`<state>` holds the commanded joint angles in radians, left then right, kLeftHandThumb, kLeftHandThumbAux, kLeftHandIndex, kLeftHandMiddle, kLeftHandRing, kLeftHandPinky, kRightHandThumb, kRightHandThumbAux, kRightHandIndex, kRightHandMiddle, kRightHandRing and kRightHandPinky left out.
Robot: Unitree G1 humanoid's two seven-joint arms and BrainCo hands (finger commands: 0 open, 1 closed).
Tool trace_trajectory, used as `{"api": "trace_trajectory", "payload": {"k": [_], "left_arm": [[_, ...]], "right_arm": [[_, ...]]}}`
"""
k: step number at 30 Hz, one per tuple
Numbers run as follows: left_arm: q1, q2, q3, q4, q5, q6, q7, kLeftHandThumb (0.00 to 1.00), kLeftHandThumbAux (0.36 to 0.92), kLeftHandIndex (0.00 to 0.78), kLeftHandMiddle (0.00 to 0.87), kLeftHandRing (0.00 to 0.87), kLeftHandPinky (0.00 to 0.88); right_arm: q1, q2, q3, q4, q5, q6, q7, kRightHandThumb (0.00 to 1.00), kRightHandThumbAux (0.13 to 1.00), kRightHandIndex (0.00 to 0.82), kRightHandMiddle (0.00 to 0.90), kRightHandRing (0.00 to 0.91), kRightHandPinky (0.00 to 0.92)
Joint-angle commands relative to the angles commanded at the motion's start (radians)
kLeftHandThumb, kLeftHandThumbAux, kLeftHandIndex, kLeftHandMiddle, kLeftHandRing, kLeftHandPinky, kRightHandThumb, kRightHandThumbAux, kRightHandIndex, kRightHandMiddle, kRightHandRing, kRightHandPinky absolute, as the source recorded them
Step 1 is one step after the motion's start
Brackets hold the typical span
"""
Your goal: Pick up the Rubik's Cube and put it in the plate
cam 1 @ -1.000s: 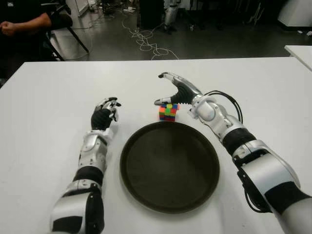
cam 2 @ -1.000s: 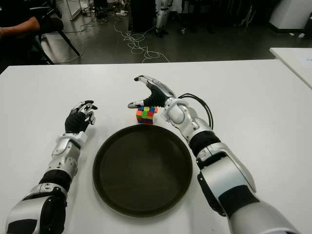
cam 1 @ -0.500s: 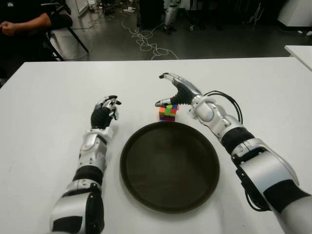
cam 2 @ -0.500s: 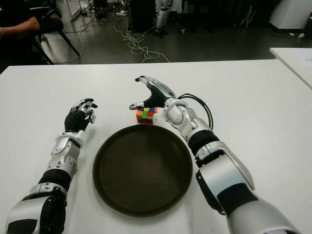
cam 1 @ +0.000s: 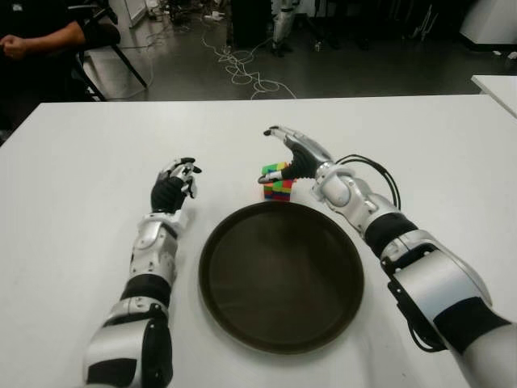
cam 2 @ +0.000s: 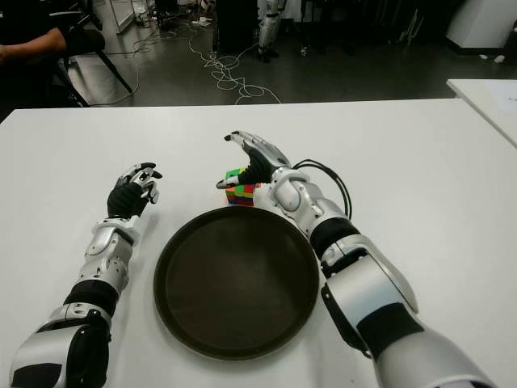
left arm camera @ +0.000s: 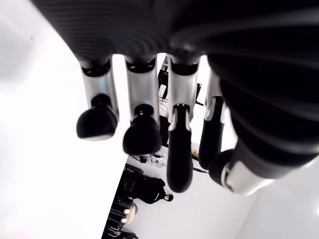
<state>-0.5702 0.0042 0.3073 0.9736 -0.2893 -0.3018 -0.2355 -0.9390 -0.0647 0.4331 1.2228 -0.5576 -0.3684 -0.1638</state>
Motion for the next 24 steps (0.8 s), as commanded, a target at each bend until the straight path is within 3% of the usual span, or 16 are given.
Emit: {"api": "trace_trajectory", "payload": {"k": [24], "left_arm": [[0.015,-0.010,-0.001,-0.049,-0.013,0.041,0.011,0.851,0.663,0.411,0.547,0.792,0.820]], "right_arm": [[0.001,0.015,0.042,0.086,-0.049,0.081,-0.024,0.000,0.657,0.000,0.000,0.000,0.001]]}}
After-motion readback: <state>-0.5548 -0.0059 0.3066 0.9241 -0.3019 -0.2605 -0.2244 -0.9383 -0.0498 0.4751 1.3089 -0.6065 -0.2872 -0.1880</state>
